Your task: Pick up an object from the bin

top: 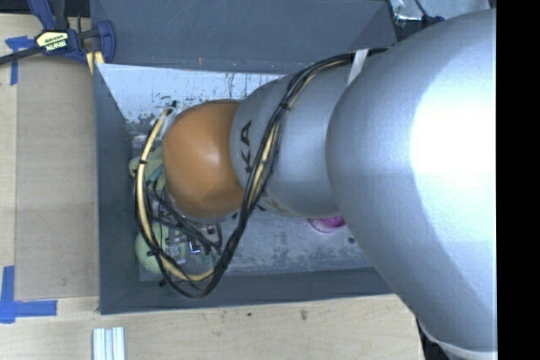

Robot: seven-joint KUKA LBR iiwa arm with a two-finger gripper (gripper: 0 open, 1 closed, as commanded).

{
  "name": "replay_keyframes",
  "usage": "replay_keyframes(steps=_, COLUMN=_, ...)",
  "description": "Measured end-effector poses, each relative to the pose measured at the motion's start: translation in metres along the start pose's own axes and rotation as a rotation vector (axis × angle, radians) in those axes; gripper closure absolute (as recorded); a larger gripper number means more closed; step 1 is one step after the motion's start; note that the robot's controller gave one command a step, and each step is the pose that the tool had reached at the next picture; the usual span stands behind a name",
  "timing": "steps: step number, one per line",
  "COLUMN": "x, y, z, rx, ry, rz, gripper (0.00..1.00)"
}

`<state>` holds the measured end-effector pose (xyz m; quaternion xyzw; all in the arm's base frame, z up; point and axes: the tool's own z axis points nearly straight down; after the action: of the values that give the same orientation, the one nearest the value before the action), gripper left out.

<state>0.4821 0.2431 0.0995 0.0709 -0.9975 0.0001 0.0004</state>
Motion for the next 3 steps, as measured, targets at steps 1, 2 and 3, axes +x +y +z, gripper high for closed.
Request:
replay_keyframes(steps=1, x=-0.0059, y=-0.0088, z=0.0248, rx=0.0, ry=0.0, rz=0.216, gripper=0.0)
replay_keyframes(steps=2, x=-0.0049, y=-0.0009, z=0.0295, rx=-0.002, ry=-0.004, rz=-0.196, gripper=1.0)
replay_keyframes(steps=3, x=-0.0049, y=-0.0011, z=0.0295, rx=-0.001, ry=-0.004, rz=-0.196, gripper=1.0)
